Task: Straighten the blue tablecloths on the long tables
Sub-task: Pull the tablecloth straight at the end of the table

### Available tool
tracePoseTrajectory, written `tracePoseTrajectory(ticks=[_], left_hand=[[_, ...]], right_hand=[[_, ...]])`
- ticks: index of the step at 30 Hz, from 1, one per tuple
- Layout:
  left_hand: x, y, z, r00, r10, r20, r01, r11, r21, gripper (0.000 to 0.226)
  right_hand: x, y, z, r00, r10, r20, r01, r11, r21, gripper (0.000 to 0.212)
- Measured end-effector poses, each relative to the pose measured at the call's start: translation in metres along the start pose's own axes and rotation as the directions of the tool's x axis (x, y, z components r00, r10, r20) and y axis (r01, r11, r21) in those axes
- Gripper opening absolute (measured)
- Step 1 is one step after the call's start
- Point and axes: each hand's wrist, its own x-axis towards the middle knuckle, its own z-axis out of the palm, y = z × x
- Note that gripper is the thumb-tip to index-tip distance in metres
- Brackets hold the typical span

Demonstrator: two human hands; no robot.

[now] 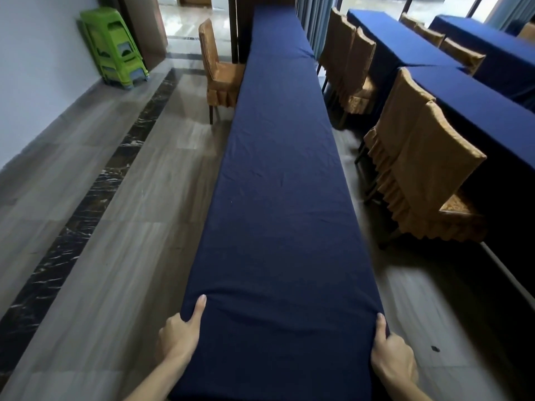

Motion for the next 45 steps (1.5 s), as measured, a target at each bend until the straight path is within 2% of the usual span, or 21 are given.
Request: tracePoseTrajectory(ticks=[3, 13, 16, 23, 33, 39, 45], left_hand=[[-0.004, 0.004, 0.012, 0.999, -0.022, -0.042, 0.024, 0.999, 0.046, 0.094], [-0.018, 0.014, 0.031, 0.998, -0.057, -0.037, 0.059, 0.997, 0.051, 0.106], [-0.014, 0.006, 0.028, 0.999, -0.031, -0.037, 0.031, 0.999, 0.009, 0.110], [-0.006, -0.003, 0.026, 0.999, -0.016, -0.038, 0.013, 0.997, -0.076, 0.107], [-0.006, -0.003, 0.018, 0.999, 0.024, 0.037, -0.021, 0.997, -0.069, 0.104], [-0.004, -0.001, 0.019, 0.999, 0.038, -0.026, -0.035, 0.994, 0.104, 0.103], [-0.001, -0.001, 0.027, 0.997, 0.042, -0.058, -0.036, 0.995, 0.088, 0.097]], right_hand=[[0.014, 0.001, -0.006, 0.999, 0.026, 0.030, -0.026, 1.000, 0.005, 0.092], [0.026, 0.005, -0.022, 0.996, 0.050, 0.073, -0.051, 0.999, 0.014, 0.090], [0.018, 0.005, -0.020, 0.995, 0.039, 0.097, -0.041, 0.999, 0.018, 0.092], [0.010, 0.005, -0.010, 0.998, 0.004, 0.057, -0.004, 1.000, -0.004, 0.094], [-0.003, 0.003, -0.013, 0.999, 0.010, 0.044, -0.009, 1.000, -0.026, 0.067], [-0.006, 0.003, -0.010, 0.996, 0.077, 0.044, -0.077, 0.997, -0.017, 0.068], [0.013, 0.011, -0.010, 0.997, 0.066, 0.048, -0.065, 0.998, -0.018, 0.084]])
